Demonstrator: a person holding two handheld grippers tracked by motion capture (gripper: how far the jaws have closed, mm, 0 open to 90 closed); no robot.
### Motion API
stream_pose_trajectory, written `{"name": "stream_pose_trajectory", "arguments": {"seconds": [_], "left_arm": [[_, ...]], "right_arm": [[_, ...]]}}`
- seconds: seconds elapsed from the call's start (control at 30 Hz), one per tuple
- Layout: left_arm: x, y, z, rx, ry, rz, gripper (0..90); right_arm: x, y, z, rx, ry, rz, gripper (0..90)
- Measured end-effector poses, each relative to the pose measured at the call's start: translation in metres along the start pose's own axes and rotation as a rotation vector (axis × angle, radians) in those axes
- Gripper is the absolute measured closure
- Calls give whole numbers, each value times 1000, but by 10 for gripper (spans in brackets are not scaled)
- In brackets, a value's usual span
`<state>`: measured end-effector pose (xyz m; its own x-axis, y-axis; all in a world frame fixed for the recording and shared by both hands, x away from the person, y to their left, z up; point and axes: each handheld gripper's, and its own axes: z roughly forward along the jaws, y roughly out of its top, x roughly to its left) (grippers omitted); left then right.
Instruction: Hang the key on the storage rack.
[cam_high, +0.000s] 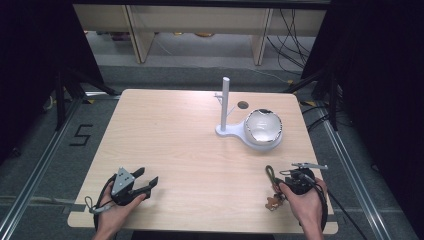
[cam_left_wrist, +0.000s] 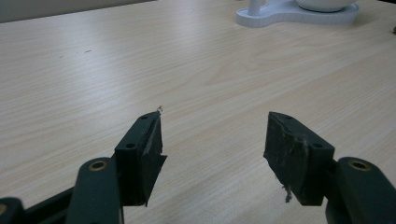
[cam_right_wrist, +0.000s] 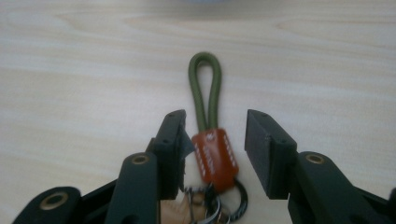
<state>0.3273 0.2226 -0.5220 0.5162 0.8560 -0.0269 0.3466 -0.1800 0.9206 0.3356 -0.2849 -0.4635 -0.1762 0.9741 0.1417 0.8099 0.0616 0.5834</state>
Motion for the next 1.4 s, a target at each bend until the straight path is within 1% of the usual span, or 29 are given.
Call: {"name": "stream_pose_trajectory", "arguments": {"seconds": [0.03,0.1,0.13,0.17,0.2,0.3,0.37,0.4,0.43,0.5,0.53,0.57,0.6,0.63,0.73,0.77,0.8,0.87,0.93,0.97,1.03,1.07,1.1,1.17,1.2,1.23,1.27,1.37,1.4], "left_arm": [[0,0,0,-8,-4,1,361],[0,0,0,-7,0,4,359],[0,0,0,-7,4,6,357],[0,0,1,-16,4,5,356],[0,0,1,-15,11,4,356],[-1,0,0,-14,20,3,351],[-2,0,0,-17,24,3,350],[-2,-1,0,-24,29,3,350],[-1,-1,0,-34,23,1,350],[-1,-1,-1,-30,26,0,349],[-1,-1,0,-34,25,-4,351],[-1,-1,0,-34,28,-9,353],[-1,-1,-1,-30,36,-10,354],[-1,-1,-1,-32,36,-11,354],[0,-1,0,-33,32,-13,355],[-1,-1,0,-32,33,-12,356],[-1,-1,0,-32,32,-3,358],[-1,0,0,-23,37,1,358],[-1,-1,0,-31,32,-3,359],[-1,-1,0,-33,33,-4,359],[-1,-1,0,-36,33,-1,359],[-2,-1,0,-35,34,-1,359],[-2,-1,0,-36,34,3,360],[-3,-1,-1,-25,40,10,361],[-3,-1,0,-27,39,10,361],[-3,-1,-1,-26,39,12,361],[-3,-1,-1,-26,39,11,361],[-3,-1,0,-35,35,11,361],[-3,-1,-1,-30,39,10,361]], "right_arm": [[4,-1,-3,14,2,39,588],[-2,-1,-5,57,14,-33,578],[-4,0,-7,79,17,-45,578],[-1,0,-6,90,15,-3,572],[-5,1,-7,126,3,-44,570],[-8,2,-6,167,22,-55,567],[-10,3,-4,184,23,-78,567],[-9,4,-4,200,33,-64,567],[-10,5,-3,225,32,-86,567],[-11,7,-1,242,38,-95,563],[-9,9,0,249,40,-66,562],[-10,10,1,262,47,-63,564],[-11,12,2,267,35,-70,566],[-10,13,3,272,39,-65,568],[-11,17,6,298,36,-83,571],[-9,19,7,326,37,-62,573],[-9,22,8,340,30,-74,580],[-9,22,9,345,31,-74,584],[-7,25,11,359,26,-96,590],[-6,26,12,374,26,-88,591],[-4,28,16,381,23,-123,595],[-2,29,18,388,26,-119,596],[-2,29,22,379,7,-149,597],[-2,33,24,396,17,-180,600],[0,34,24,401,9,-180,601],[-1,34,27,392,13,-209,602],[1,35,29,408,8,-219,603],[2,35,32,417,4,-245,606],[3,37,32,440,-1,-261,606]]}}
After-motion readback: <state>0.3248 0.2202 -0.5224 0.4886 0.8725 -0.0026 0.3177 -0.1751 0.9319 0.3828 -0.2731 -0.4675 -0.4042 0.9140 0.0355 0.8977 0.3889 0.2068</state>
